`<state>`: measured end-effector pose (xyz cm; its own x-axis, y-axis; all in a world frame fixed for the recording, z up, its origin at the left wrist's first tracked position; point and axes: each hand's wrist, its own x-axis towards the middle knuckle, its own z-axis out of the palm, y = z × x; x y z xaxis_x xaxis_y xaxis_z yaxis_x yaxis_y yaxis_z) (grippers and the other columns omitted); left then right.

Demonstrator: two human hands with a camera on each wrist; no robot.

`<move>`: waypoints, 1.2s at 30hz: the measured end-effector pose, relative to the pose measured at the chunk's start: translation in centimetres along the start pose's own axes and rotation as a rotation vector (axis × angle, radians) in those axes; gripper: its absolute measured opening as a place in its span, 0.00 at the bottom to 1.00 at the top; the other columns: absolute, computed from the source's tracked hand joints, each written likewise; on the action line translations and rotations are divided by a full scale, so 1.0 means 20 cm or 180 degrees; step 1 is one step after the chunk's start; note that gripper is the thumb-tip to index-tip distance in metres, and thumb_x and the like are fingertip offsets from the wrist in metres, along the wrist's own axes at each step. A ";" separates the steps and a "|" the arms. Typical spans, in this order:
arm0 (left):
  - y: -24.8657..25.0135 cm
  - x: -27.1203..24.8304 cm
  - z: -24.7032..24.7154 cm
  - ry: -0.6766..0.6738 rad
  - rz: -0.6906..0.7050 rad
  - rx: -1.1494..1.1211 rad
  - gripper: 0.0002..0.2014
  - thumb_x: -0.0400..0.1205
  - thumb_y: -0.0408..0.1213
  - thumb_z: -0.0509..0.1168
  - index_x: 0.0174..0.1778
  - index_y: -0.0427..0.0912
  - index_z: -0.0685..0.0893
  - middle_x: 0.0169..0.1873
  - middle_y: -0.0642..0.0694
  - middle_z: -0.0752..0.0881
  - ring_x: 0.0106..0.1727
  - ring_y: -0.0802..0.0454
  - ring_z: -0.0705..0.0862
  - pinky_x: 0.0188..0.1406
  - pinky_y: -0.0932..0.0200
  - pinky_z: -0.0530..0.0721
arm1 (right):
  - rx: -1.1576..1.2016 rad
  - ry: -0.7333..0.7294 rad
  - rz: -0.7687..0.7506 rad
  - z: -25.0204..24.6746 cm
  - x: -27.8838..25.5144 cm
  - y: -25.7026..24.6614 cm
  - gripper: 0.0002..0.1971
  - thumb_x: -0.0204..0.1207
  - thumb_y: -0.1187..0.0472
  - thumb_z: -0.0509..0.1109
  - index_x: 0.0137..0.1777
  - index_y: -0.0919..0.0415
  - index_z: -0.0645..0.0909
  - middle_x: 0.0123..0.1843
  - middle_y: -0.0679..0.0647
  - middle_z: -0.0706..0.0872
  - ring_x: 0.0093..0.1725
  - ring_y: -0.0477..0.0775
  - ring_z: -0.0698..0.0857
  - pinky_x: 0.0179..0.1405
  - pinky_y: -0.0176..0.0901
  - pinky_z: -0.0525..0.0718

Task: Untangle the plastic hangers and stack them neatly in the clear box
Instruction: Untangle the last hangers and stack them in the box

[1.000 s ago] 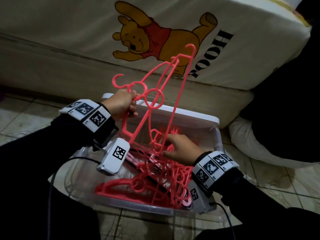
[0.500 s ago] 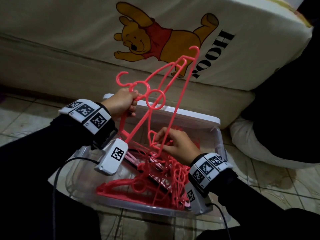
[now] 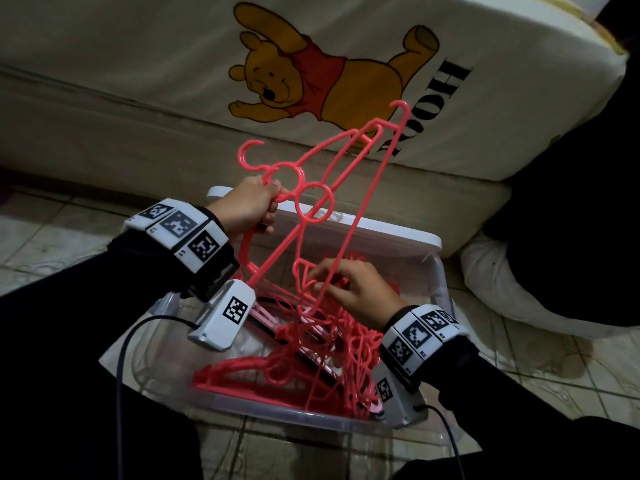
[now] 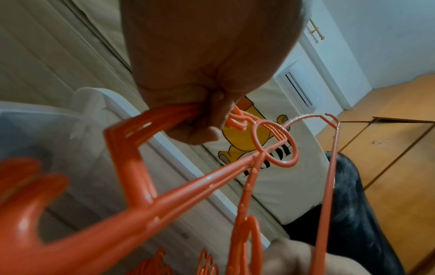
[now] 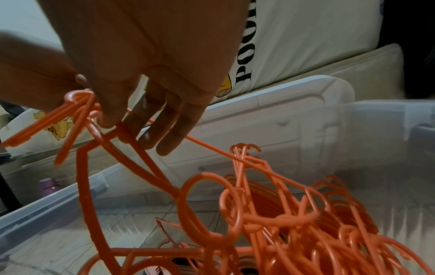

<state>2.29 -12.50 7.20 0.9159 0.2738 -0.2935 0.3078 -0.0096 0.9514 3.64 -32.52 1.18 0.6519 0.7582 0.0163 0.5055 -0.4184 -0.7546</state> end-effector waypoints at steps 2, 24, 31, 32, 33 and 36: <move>0.00 0.00 -0.01 0.0001 0.0011 -0.0015 0.16 0.90 0.39 0.47 0.40 0.43 0.75 0.26 0.49 0.66 0.15 0.64 0.66 0.15 0.70 0.73 | -0.0039 0.0007 -0.0063 0.00 0.00 0.00 0.09 0.76 0.68 0.70 0.52 0.57 0.86 0.49 0.46 0.89 0.50 0.43 0.87 0.54 0.39 0.84; 0.00 0.03 -0.02 0.0055 0.0120 0.0004 0.15 0.90 0.40 0.49 0.41 0.44 0.75 0.25 0.51 0.66 0.18 0.62 0.67 0.18 0.66 0.74 | -0.0160 0.0070 0.0062 0.00 0.00 -0.01 0.16 0.74 0.76 0.64 0.55 0.63 0.86 0.56 0.54 0.89 0.57 0.50 0.85 0.61 0.39 0.79; -0.01 0.05 -0.02 0.0002 0.0181 -0.0126 0.15 0.90 0.40 0.49 0.40 0.45 0.75 0.25 0.51 0.67 0.16 0.63 0.67 0.17 0.68 0.74 | -0.0108 0.0068 0.0300 0.03 0.01 -0.01 0.11 0.78 0.73 0.64 0.53 0.64 0.85 0.50 0.54 0.90 0.51 0.49 0.87 0.57 0.43 0.83; -0.01 0.05 -0.02 0.0006 0.0198 -0.0170 0.15 0.89 0.40 0.49 0.40 0.45 0.75 0.25 0.51 0.67 0.15 0.63 0.67 0.17 0.68 0.74 | -0.0211 0.0104 0.0360 0.03 0.02 0.00 0.11 0.78 0.72 0.64 0.54 0.63 0.86 0.51 0.55 0.90 0.52 0.51 0.87 0.57 0.45 0.82; -0.01 0.05 -0.02 0.0020 0.0219 -0.0213 0.14 0.89 0.40 0.50 0.40 0.45 0.75 0.25 0.52 0.67 0.15 0.63 0.67 0.16 0.68 0.74 | -0.0269 0.0156 0.0414 0.04 0.02 0.00 0.11 0.78 0.70 0.65 0.55 0.62 0.86 0.52 0.55 0.90 0.53 0.51 0.87 0.58 0.46 0.82; -0.01 0.06 -0.03 0.0044 0.0294 -0.0244 0.14 0.89 0.40 0.50 0.40 0.45 0.75 0.25 0.52 0.68 0.15 0.64 0.67 0.16 0.67 0.73 | -0.0238 0.0311 0.0496 0.06 0.02 0.00 0.14 0.78 0.70 0.65 0.59 0.59 0.86 0.54 0.54 0.90 0.54 0.50 0.87 0.60 0.47 0.82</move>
<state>3.17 -11.53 6.74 0.9357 0.2882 -0.2036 0.2013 0.0381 0.9788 3.20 -31.60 0.48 0.7755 0.6306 -0.0306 0.4323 -0.5657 -0.7022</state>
